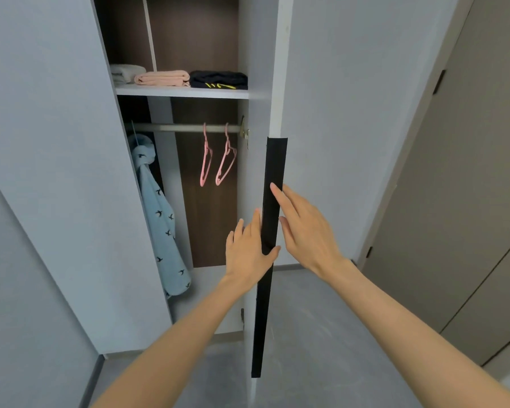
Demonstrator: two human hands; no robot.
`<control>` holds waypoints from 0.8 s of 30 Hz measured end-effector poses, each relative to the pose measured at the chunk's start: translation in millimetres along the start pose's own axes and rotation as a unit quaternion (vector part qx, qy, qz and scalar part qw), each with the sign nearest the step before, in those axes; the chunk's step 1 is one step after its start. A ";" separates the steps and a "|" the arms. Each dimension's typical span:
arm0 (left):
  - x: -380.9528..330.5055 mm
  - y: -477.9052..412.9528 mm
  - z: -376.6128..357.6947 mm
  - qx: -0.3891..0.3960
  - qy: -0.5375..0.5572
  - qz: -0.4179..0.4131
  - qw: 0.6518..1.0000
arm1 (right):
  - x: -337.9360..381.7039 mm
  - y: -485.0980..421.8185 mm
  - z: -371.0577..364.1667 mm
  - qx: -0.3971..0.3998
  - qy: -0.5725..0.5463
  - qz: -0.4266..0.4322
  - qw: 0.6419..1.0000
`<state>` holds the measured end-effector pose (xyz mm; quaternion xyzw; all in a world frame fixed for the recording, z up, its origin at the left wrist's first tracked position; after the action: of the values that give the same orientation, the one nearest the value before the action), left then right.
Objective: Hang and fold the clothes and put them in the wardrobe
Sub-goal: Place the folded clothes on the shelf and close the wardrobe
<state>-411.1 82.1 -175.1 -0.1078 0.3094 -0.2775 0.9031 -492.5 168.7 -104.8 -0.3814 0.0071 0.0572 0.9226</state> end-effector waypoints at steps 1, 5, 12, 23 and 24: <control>2.4 0.6 2.1 -0.006 0.004 -0.002 1.000 | 2.9 -1.2 -1.1 -0.005 -0.003 0.002 1.000; 22.9 -2.0 9.8 -0.013 0.017 -0.003 1.000 | 19.7 -13.0 -10.7 -0.017 -0.022 0.011 1.000; 86.4 -15.8 34.4 -0.009 -0.035 0.023 0.999 | 59.7 -47.6 -46.9 -0.019 -0.037 0.045 0.998; 223.0 -81.3 90.7 0.083 0.019 0.059 0.995 | 138.1 -145.9 -129.0 -0.025 -0.075 0.072 0.994; 234.6 -89.5 94.9 0.088 0.031 0.055 0.994 | 143.5 -157.5 -138.8 -0.022 -0.065 0.068 0.995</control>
<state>-237.7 -122.6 -184.9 -0.0017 0.3171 -0.2567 0.9130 -328.2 -25.3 -100.6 -0.3955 -0.0281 0.1445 0.9066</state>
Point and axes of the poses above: each hand's wrist, its own y-axis away from the middle knuckle, its own z-axis out of the back of the hand, x = y × z, the point moved 4 cm from there along -y, towards the middle knuckle, and after that the axes turned 8 degrees about z, right-handed, at the moved point
